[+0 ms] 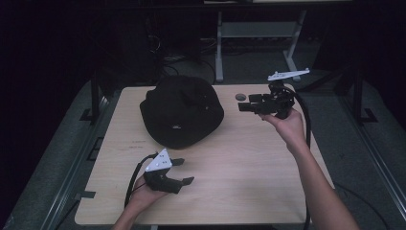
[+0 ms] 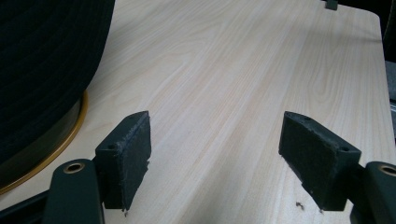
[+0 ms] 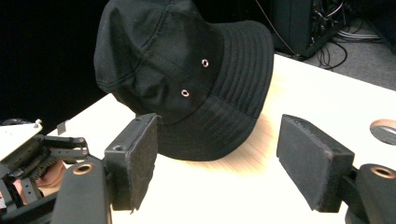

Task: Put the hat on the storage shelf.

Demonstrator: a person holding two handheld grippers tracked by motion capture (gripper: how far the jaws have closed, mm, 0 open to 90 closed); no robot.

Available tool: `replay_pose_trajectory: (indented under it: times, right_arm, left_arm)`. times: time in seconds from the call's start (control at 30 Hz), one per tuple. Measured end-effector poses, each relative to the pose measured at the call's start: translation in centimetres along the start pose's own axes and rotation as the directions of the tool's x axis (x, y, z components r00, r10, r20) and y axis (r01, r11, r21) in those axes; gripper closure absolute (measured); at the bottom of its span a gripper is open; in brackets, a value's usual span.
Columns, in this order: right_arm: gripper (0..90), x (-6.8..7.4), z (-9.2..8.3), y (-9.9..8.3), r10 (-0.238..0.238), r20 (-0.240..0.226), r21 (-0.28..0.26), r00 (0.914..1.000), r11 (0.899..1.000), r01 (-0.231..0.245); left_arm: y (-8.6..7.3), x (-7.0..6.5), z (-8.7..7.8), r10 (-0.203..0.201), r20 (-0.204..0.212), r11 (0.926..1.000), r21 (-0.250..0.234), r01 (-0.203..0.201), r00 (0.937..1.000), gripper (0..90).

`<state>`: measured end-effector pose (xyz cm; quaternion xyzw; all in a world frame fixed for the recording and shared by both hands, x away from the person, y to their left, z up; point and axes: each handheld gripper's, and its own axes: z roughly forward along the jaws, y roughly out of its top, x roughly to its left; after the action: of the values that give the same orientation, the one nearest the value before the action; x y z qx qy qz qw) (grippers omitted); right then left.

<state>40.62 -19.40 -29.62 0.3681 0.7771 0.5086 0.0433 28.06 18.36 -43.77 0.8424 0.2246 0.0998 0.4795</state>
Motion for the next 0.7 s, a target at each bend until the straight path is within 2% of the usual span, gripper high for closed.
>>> replay_pose_trajectory:
  times: [0.1,0.33,0.7]
  right_arm:
    - [27.8,-0.3,-0.2,-0.7,0.014,0.001,0.003,0.9999,1.0,-0.014]
    - [27.5,-1.1,-0.4,-2.4,0.041,0.003,0.011,0.9992,0.999,-0.041]
    - [26.2,-1.7,-0.7,-4.6,0.06,-0.006,0.03,0.9982,0.998,-0.06]
  left_arm:
    - [0.0,0.0,0.0,-0.011,0.004,0.9999,-0.005,0.011,0.9999,24.6]
    - [0.0,0.0,-0.1,-0.009,0.0,1.0,0.0,0.009,1.0,24.6]
    - [-0.1,0.0,0.0,-0.012,0.002,0.9999,0.004,0.012,0.9999,24.5]
